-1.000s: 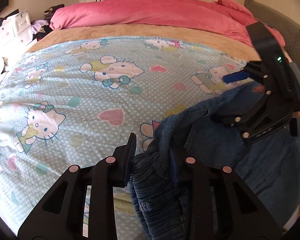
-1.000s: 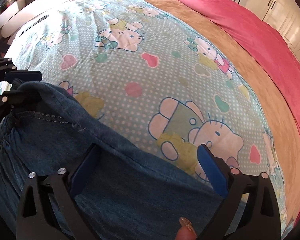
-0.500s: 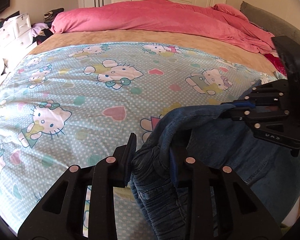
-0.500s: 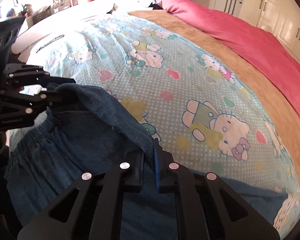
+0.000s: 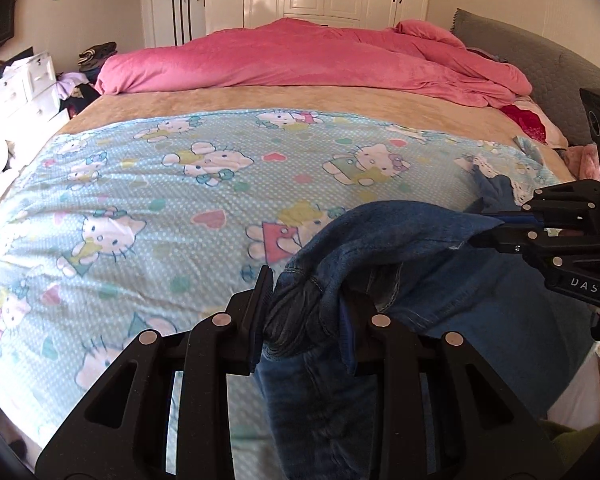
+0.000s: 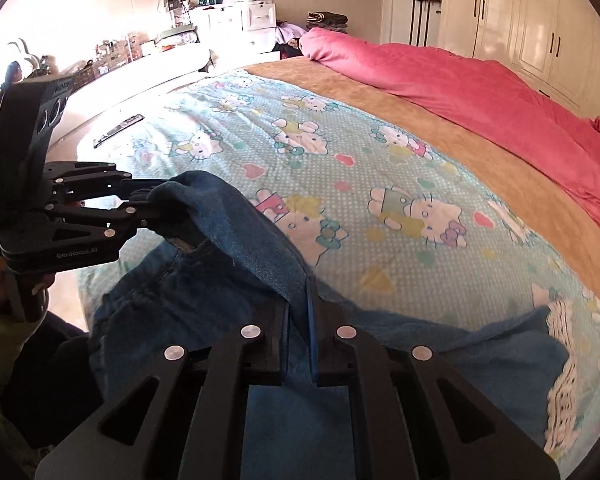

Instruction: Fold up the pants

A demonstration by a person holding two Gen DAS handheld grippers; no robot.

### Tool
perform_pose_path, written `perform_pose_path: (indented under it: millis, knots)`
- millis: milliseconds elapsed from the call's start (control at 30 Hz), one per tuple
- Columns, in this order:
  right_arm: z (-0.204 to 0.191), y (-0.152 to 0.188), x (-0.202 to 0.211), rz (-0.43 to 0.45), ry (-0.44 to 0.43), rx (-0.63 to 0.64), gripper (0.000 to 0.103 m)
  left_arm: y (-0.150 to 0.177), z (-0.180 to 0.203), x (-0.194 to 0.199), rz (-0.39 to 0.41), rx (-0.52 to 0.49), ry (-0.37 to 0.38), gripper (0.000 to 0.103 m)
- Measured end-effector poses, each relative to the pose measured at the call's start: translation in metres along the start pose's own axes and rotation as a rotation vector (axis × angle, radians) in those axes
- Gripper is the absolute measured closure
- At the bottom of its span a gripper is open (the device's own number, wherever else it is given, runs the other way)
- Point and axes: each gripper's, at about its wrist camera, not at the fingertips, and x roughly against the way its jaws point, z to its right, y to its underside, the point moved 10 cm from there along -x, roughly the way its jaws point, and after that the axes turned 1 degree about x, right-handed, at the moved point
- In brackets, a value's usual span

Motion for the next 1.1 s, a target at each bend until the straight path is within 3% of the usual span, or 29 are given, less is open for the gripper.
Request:
perform_pose_path:
  millis: [500, 900, 1100]
  knots:
    - [-0.059, 0.066, 0.056, -0.018, -0.021, -0.015, 0.097, 0.058, 0.036, 0.045, -0.037, -0.069, 0.004, 0.080]
    - [-0.118, 0.114, 0.044, -0.098, -0.111, -0.004, 0.097, 0.103, 0.022, 0.056, -0.100, -0.067, -0.064, 0.074]
    - [-0.129, 0.124, 0.036, -0.133, -0.122, 0.001, 0.097, 0.116, 0.012, 0.058, -0.130, -0.042, -0.076, 0.064]
